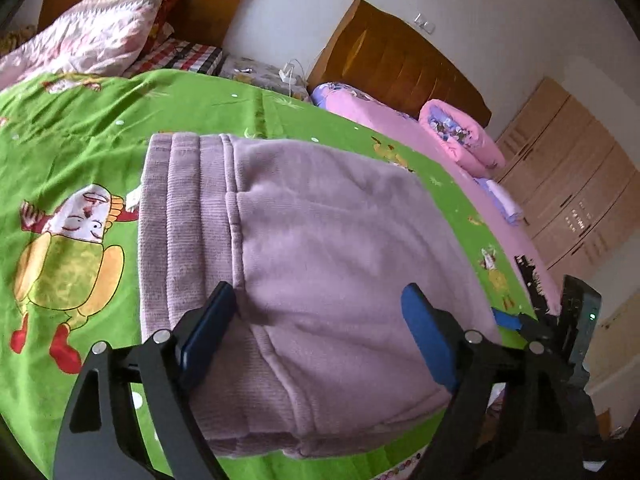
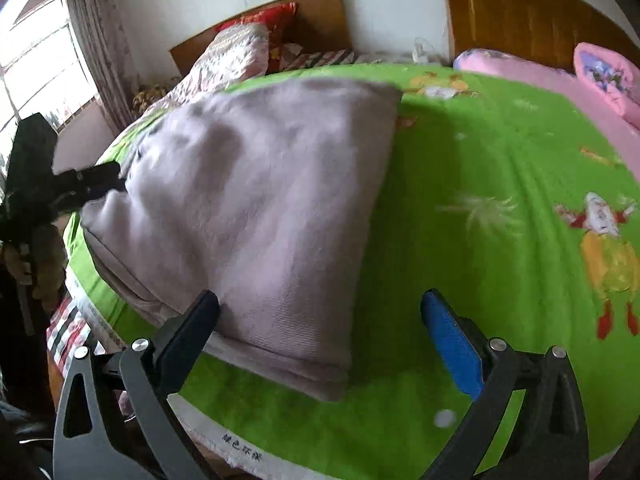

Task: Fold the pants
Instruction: 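Smooth the folded pants bundle with both open grippers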

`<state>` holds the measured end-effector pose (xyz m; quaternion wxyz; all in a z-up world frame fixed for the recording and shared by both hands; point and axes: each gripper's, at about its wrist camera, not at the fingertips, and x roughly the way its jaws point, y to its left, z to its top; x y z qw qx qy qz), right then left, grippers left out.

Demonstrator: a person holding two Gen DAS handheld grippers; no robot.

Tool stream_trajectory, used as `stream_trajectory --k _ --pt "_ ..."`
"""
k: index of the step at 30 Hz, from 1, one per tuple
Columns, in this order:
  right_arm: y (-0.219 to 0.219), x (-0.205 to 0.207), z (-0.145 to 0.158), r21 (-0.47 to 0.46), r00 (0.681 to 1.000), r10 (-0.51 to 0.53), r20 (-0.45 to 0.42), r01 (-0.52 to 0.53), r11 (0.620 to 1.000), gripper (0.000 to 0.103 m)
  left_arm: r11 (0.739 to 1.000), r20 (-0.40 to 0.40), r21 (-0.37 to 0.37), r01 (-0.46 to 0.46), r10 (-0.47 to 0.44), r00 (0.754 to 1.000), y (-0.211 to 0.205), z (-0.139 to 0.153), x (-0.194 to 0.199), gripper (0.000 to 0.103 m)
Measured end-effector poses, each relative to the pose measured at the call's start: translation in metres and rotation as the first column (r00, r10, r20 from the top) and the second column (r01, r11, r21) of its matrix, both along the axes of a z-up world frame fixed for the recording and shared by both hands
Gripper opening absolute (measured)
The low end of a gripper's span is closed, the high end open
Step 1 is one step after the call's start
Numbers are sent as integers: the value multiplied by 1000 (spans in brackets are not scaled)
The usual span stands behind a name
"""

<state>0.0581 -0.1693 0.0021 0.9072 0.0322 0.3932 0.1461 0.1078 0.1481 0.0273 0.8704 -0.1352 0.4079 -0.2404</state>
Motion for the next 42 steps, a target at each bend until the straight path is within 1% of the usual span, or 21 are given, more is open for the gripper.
stream_trajectory --k 3,6,9,11,13,14,16,18,20,22,24,27,29,31,33,35,36,38,39,40,42 --pt "8 -4 -9 -67 1000 9 -12 -10 998 97 999 14 -37 -7 8 1000 8 -7 -3 85" --pt "-5 -1 -18 30 999 7 -51 -6 1000 97 999 48 -35 -17 19 999 7 -4 -10 85" --pt "-5 -2 -12 13 993 60 -98 -59 998 97 1000 52 -2 -19 19 998 2 -2 -12 85" --pt "-4 -2 2 -26 992 106 -67 -108 994 97 1000 27 6 -30 30 999 1 1 -10 85" --pt "-13 8 23 11 989 146 -6 -146 989 98 997 -35 34 -69 70 997 -3 14 -6 85" --pt "-17 17 32 56 986 164 8 -164 985 98 996 -49 46 -71 73 996 -8 25 -3 86" --pt "-23 50 43 158 976 216 19 -217 963 98 998 8 41 -41 41 999 -22 49 6 90" --pt "-15 92 49 153 971 236 24 -237 959 98 995 58 93 -41 36 998 -42 67 27 98" --pt "0 126 49 142 958 286 6 -284 948 98 981 65 183 -58 47 997 -57 63 55 100" --pt "20 158 43 142 932 361 -34 -353 925 98 962 -11 254 -99 105 994 -56 39 85 99" --pt "34 183 31 130 906 417 -69 -407 904 98 976 -91 197 -90 109 990 -44 15 98 97" --pt "34 216 3 75 911 386 -146 -379 922 98 990 -53 101 -94 100 994 -27 13 91 97" --pt "26 217 8 107 921 372 -116 -361 926 98 992 -50 74 -98 102 994 -23 10 90 97" --pt "17 207 18 100 949 308 -73 -300 949 98 993 -45 57 -107 109 993 -19 9 88 97" --pt "12 193 26 129 955 294 -36 -288 949 98 989 -38 71 -130 133 990 -20 11 83 97" --pt "15 182 23 164 937 345 -50 -333 928 98 967 -11 164 -196 200 980 -28 18 70 98" --pt "16 176 16 120 937 342 -71 -332 936 98 937 16 243 -251 254 967 -32 21 62 100" --pt "20 159 5 -14 947 310 -82 -312 950 98 837 116 410 -363 347 931 -39 20 40 101" --pt "16 147 1 -36 955 288 -72 -291 956 98 817 136 431 -382 360 923 -39 18 33 101" --pt "8 139 2 -14 967 246 -59 -248 969 98 814 141 431 -388 365 920 -37 11 24 101" --pt "-4 121 7 10 988 149 -28 -148 989 98 830 146 401 -387 359 922 -32 3 11 101"
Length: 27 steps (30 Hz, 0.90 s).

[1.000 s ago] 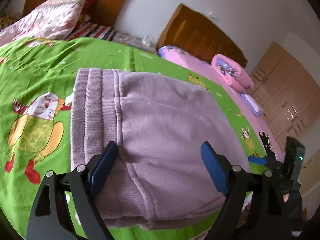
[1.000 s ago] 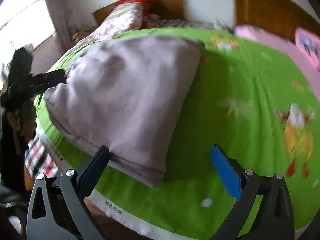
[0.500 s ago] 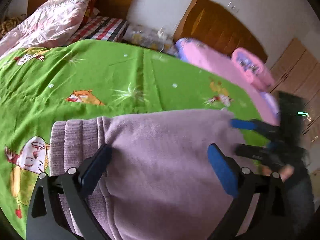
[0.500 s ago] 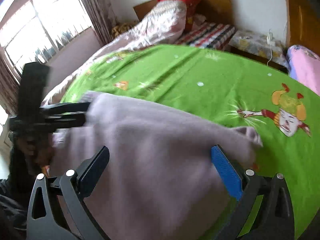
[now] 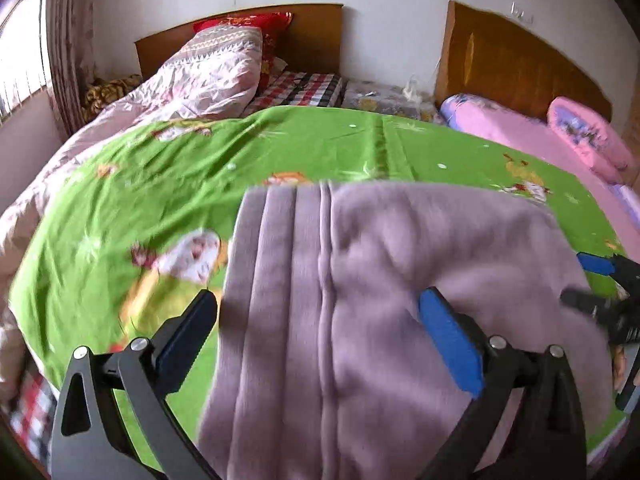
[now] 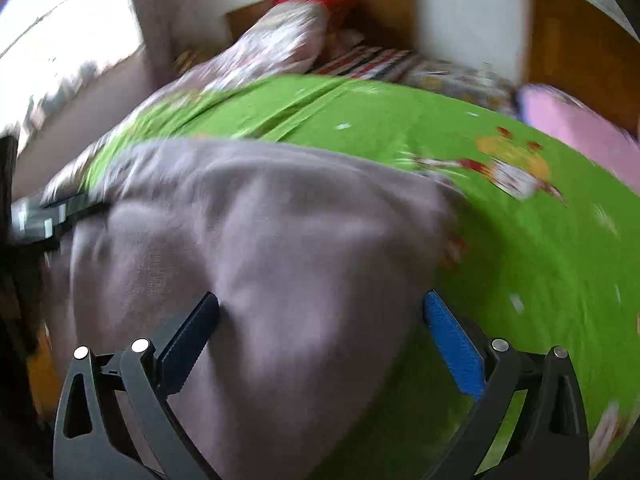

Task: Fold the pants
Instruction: 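Smooth the folded pants bundle with both open grippers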

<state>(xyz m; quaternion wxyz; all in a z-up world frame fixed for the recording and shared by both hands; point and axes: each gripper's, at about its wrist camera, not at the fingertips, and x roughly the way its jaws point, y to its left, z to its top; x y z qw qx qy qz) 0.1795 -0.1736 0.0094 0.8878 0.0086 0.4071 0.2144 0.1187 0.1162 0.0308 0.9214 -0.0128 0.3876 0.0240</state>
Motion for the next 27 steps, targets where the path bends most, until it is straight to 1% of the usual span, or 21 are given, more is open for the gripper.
stream_trajectory --k 1,3,4,7,8,10,11,13,14,16,18,20,21,22,25,27 --pt "-1 -10 4 15 1000 -11 21 11 1000 98 1000 0 11 -4 4 1000 1 -5 -6 102" --pt "0 -38 14 46 996 -9 88 4 999 98 1000 15 23 10 -10 1000 0 -9 -14 102" --pt "2 -47 17 47 995 -2 103 -3 999 98 1000 33 24 18 -19 999 1 -10 -18 102" --pt "16 -69 21 14 988 72 136 -75 997 98 1000 50 7 16 -16 999 2 -12 -21 102" --pt "23 -71 18 -12 988 90 129 -89 996 98 1000 54 11 14 -14 998 1 -12 -19 102" --pt "34 -71 4 -118 991 84 102 -72 990 98 1000 67 27 8 -10 998 -1 -15 -24 102" --pt "32 -71 -3 -125 993 80 92 -68 990 98 1000 72 25 6 -8 997 -2 -15 -25 102" --pt "24 -70 -10 -58 996 58 67 -55 997 98 1000 73 18 3 -5 997 0 -16 -25 102" --pt "20 -71 -11 -40 998 40 52 -38 998 98 1000 72 17 5 -6 997 0 -16 -25 102" --pt "17 -78 -5 -58 996 -14 89 19 998 98 1000 67 18 6 -7 998 1 -17 -23 102" --pt "18 -93 1 -81 991 -8 131 19 996 98 1000 68 15 6 -7 998 2 -17 -23 102" --pt "17 -99 -8 -118 992 -19 126 34 992 98 1000 71 11 5 -6 997 3 -18 -22 102" --pt "12 -93 -16 -109 992 -16 125 30 994 98 1000 71 12 6 -7 997 3 -18 -22 102" --pt "10 -96 -18 -98 991 -19 129 32 995 98 1000 73 12 6 -7 997 3 -18 -23 102" --pt "11 -96 -17 -121 989 -26 145 44 992 98 1000 75 8 3 -4 997 4 -18 -23 102" --pt "11 -95 -17 -120 989 -26 148 44 992 98 1000 71 -2 3 -3 997 5 -18 -23 102"
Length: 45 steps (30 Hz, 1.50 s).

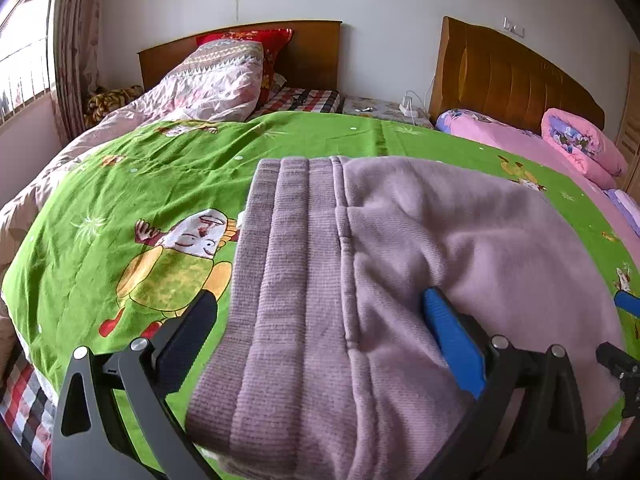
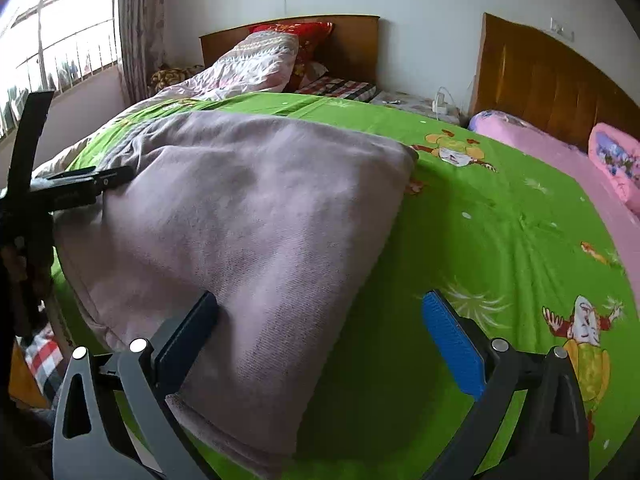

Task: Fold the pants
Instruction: 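Smooth the folded pants bundle with both open grippers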

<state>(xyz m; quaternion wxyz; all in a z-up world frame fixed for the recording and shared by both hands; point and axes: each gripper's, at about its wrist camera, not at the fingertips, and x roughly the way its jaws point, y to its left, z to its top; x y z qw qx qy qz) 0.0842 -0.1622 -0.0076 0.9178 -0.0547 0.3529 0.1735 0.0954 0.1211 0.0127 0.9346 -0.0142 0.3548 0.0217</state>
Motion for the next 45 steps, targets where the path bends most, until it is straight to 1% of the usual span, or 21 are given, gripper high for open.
stream_trajectory --k 2,5,7,8,9,10,12,13,14,15,18,20,22,25,26,28,31,34,38,40,45 --pt "-3 2 1 18 1000 -2 -11 2 1000 98 1000 4 -5 -10 10 1000 2 1 -2 102" --pt "-11 -4 11 48 999 -50 3 49 998 98 996 31 46 -78 77 997 0 10 -14 102" --pt "-16 -15 22 97 999 -43 33 39 994 98 983 92 81 -164 157 983 -5 26 -36 101" --pt "-18 -21 28 123 999 -22 48 16 992 98 985 128 55 -166 158 979 -7 38 -50 101" --pt "-18 -29 34 161 998 16 61 -26 987 98 993 158 1 -121 120 980 -10 48 -62 101" --pt "-17 -33 36 184 997 43 64 -54 981 98 997 187 -65 -30 42 981 -16 58 -74 101" --pt "-10 -42 37 226 989 128 69 -141 964 98 966 216 -163 202 -165 962 -31 69 -89 101" --pt "-6 -45 36 222 984 162 72 -174 959 98 934 218 -193 301 -258 941 -39 68 -91 101" --pt "0 -47 33 204 980 187 71 -198 959 98 917 217 -202 344 -301 929 -44 66 -91 101" --pt "7 -48 29 169 977 206 63 -214 962 98 911 203 -201 359 -320 925 -47 61 -88 101" --pt "18 -44 14 110 972 233 11 -233 966 98 924 60 -214 317 -312 948 -48 30 -61 101" --pt "20 -40 3 60 980 199 -19 -197 979 99 936 14 -206 285 -288 957 -45 15 -53 100" --pt "15 -31 -16 47 980 167 -107 -163 985 99 939 27 -137 315 -314 949 -50 13 -58 100" --pt "8 -36 -17 88 984 160 -81 -153 984 98 947 16 -30 320 -320 947 -63 8 -60 100" --pt "7 -36 -16 85 986 147 -85 -139 987 98 948 17 -20 317 -316 948 -64 7 -58 100" --pt "4 -39 -8 94 990 121 -67 -115 989 98 952 17 -20 307 -306 952 -65 7 -56 100" --pt "-3 -43 17 152 995 101 11 -101 983 98 952 20 -23 306 -306 952 -60 5 -59 100" --pt "-2 -40 28 117 997 35 64 -43 992 98 952 20 -22 305 -304 952 -59 5 -59 100" --pt "-3 -27 8 73 999 -41 -10 42 996 98 951 23 -24 309 -308 951 -60 3 -60 100" --pt "-6 -25 -4 82 998 -41 -44 45 996 98 950 25 -23 312 -311 950 -59 3 -63 100" --pt "-10 -23 -7 93 998 -39 -55 44 995 98 949 25 -35 312 -312 950 -61 3 -65 99"
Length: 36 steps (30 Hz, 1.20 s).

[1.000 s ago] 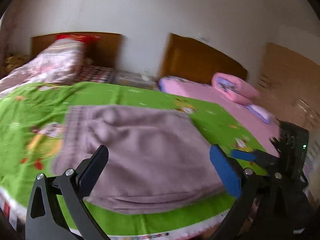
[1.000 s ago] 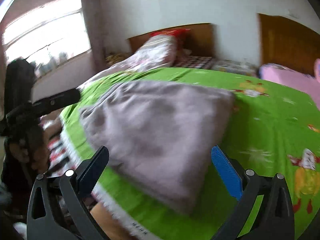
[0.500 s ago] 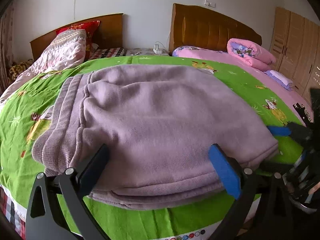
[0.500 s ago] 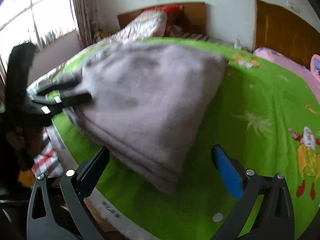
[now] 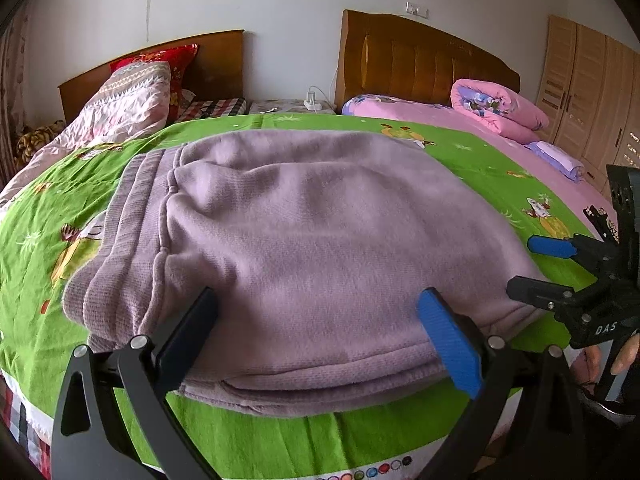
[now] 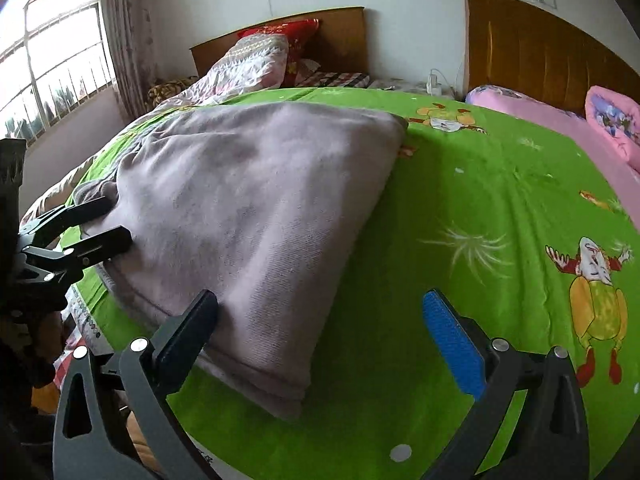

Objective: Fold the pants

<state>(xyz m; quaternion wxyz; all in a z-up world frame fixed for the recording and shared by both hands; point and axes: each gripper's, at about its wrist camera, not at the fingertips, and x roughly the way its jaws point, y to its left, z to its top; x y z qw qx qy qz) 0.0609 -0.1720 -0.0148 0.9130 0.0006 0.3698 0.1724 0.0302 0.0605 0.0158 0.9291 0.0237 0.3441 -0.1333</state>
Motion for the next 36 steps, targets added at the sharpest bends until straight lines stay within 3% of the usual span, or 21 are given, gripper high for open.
stream_trajectory --k 1,3,4,5,7,10,12,15,19,21,23,24,25,26,31,34,36 --pt "0 0 1 -5 1000 -2 4 2 1000 98 1000 -6 -23 -9 9 1000 2 4 -5 96" --pt "-1 -9 13 -9 998 -8 54 8 1000 98 986 -4 -167 -5 4 1000 24 26 -16 93" --pt "-2 -14 21 2 996 -2 92 2 1000 98 969 38 -248 8 2 999 43 43 -26 93" --pt "0 -19 30 21 992 12 124 -15 1000 98 960 79 -281 -13 37 996 65 58 -36 95" --pt "13 -28 50 48 978 92 188 -102 994 98 950 97 -296 -101 135 986 103 73 -46 98" --pt "61 -31 68 -6 934 268 235 -275 962 96 916 37 -296 -270 294 955 156 66 -49 98" --pt "105 -27 71 -48 894 392 219 -391 919 87 881 -19 -298 -367 379 925 179 51 -50 97" --pt "158 -16 66 -103 845 507 167 -497 862 76 848 -67 -344 -403 406 911 192 34 -50 94" --pt "216 1 49 -192 803 592 63 -573 797 54 860 -71 -304 -411 409 910 182 24 -44 93" --pt "232 10 38 -221 803 596 12 -579 785 52 864 -69 -325 -385 384 921 179 24 -47 93" --pt "234 10 35 -229 797 604 15 -585 778 51 874 -68 -332 -356 354 933 175 21 -48 93" --pt "234 7 36 -229 790 612 27 -591 773 43 880 -69 -328 -345 342 937 173 19 -48 93" --pt "231 4 39 -211 783 621 48 -599 772 23 888 -73 -318 -332 327 942 168 16 -50 93" --pt "228 4 43 -180 782 619 70 -600 779 17 895 -74 -308 -324 317 946 165 14 -52 93" --pt "194 19 62 36 840 527 128 -535 844 13 928 -51 -280 -245 241 969 140 14 -47 91" --pt "181 24 69 103 858 492 146 -508 855 13 942 -31 -261 -211 211 977 127 20 -31 82" --pt "175 23 72 114 863 479 159 -498 860 13 946 -54 -258 -196 189 981 123 20 -15 64"
